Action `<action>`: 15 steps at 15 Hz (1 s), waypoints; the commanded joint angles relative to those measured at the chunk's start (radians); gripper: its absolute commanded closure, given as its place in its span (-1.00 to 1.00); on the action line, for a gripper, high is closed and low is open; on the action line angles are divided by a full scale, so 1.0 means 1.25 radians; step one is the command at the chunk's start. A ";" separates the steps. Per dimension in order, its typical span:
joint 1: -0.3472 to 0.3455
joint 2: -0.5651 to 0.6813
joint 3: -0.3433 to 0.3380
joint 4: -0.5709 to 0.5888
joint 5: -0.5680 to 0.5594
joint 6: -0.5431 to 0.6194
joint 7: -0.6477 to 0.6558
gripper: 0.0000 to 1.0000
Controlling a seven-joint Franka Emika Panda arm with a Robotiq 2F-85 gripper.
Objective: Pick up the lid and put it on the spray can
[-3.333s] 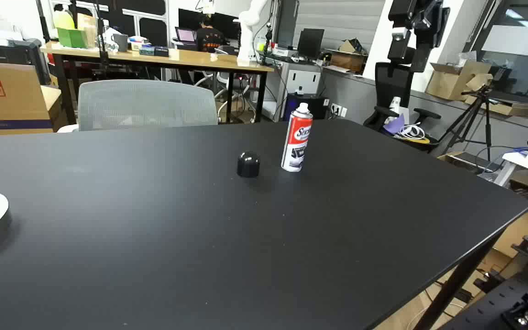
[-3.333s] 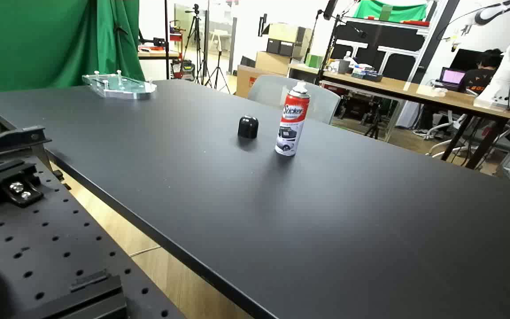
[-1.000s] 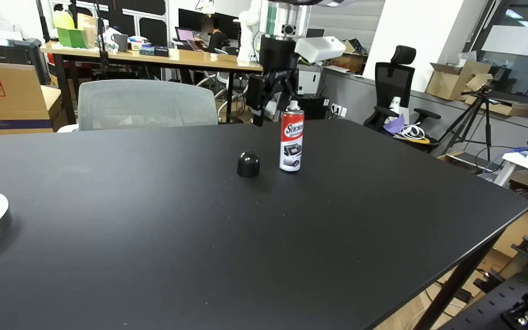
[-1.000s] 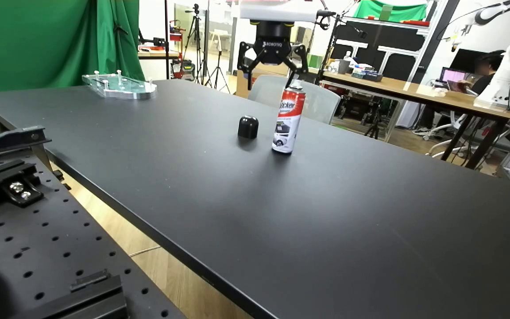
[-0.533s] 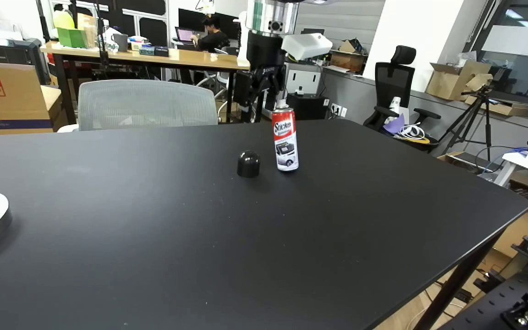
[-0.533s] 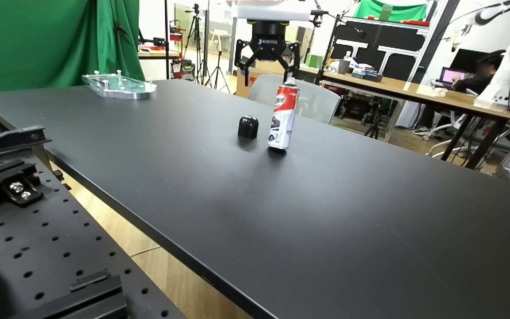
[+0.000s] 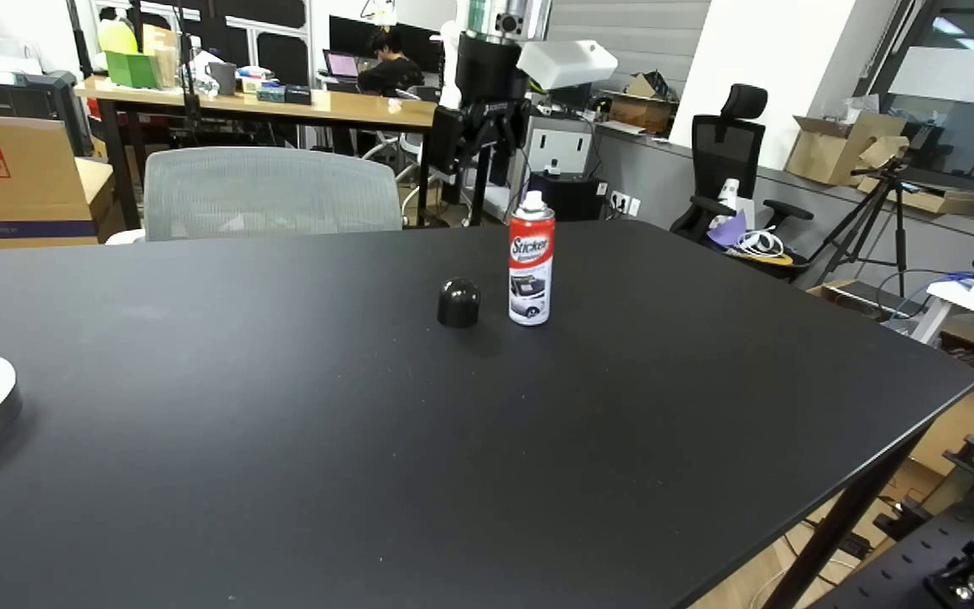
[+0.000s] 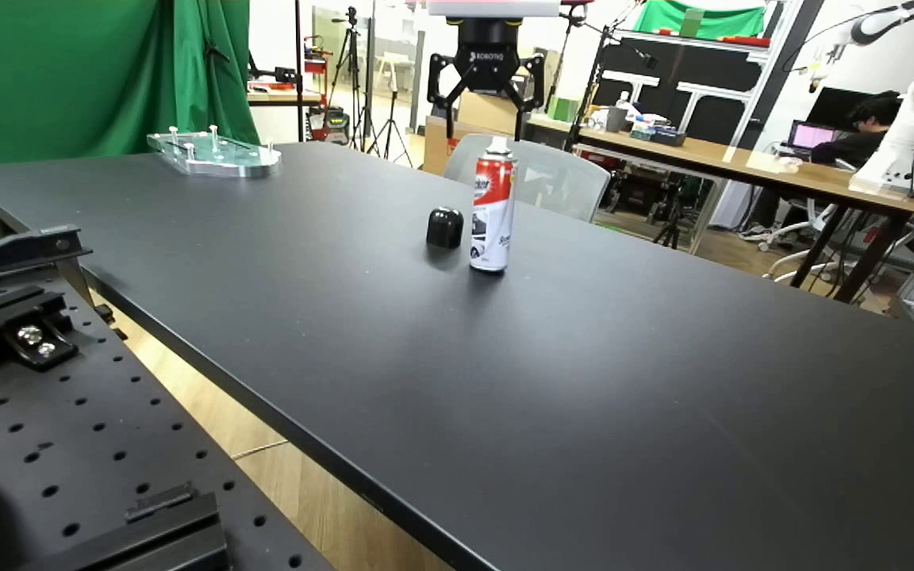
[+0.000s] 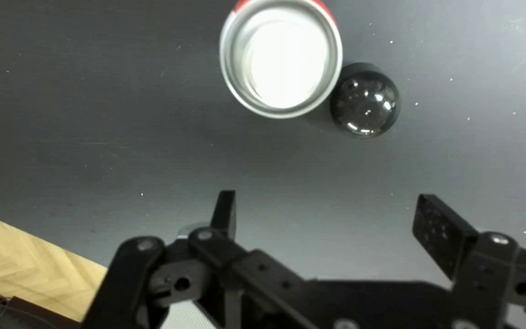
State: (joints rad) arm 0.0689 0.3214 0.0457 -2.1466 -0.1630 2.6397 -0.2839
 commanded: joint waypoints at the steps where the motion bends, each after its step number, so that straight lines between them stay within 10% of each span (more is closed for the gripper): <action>1: -0.011 -0.009 0.019 0.001 0.013 -0.041 -0.006 -1.00; 15: -0.045 0.064 0.056 0.032 0.065 -0.138 -0.136 -1.00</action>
State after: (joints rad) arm 0.0179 0.3961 0.1141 -2.1151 -0.0610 2.4772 -0.4606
